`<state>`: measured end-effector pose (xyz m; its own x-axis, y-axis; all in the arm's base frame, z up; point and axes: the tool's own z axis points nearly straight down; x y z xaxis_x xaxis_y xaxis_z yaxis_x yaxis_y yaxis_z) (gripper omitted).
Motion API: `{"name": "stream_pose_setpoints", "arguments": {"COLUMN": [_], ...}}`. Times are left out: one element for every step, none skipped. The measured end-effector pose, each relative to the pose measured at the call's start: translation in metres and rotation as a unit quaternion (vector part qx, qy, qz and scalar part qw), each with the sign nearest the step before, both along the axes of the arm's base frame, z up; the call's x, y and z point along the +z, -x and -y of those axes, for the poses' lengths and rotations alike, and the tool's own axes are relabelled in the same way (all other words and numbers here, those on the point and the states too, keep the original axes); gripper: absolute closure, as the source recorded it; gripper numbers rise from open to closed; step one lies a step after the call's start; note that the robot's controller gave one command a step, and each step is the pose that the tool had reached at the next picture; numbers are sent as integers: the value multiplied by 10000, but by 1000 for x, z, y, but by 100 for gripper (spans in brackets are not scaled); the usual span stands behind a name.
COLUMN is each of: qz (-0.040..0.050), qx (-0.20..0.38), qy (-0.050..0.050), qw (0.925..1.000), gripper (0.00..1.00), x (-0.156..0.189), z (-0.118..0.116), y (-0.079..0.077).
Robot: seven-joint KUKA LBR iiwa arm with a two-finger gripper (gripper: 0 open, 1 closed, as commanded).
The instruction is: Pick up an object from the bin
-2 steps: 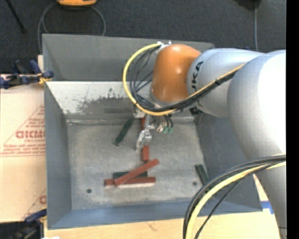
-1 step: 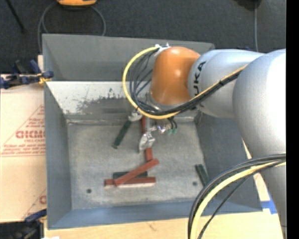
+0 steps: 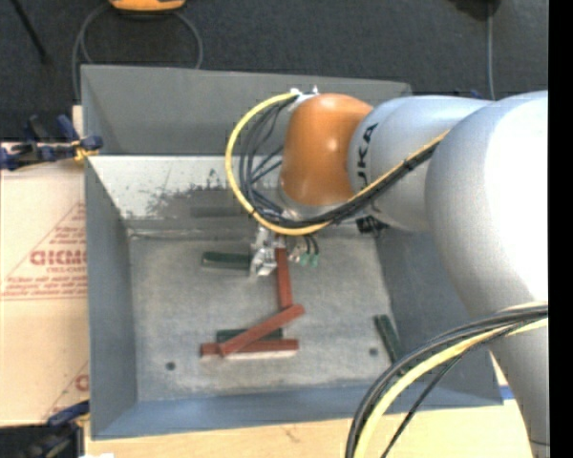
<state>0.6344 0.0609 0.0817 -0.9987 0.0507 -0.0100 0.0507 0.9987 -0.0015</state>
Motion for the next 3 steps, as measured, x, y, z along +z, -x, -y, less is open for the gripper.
{"name": "stream_pose_setpoints", "arguments": {"qz": [0, -6, -38], "qx": [-1, -2, -4], "qy": [0, 0, -2], "qw": [10000, 10000, 10000], "gripper": [100, 100, 100], "x": [0, 3, 16], "z": [0, 0, 0], "y": [0, 1, 4]}}
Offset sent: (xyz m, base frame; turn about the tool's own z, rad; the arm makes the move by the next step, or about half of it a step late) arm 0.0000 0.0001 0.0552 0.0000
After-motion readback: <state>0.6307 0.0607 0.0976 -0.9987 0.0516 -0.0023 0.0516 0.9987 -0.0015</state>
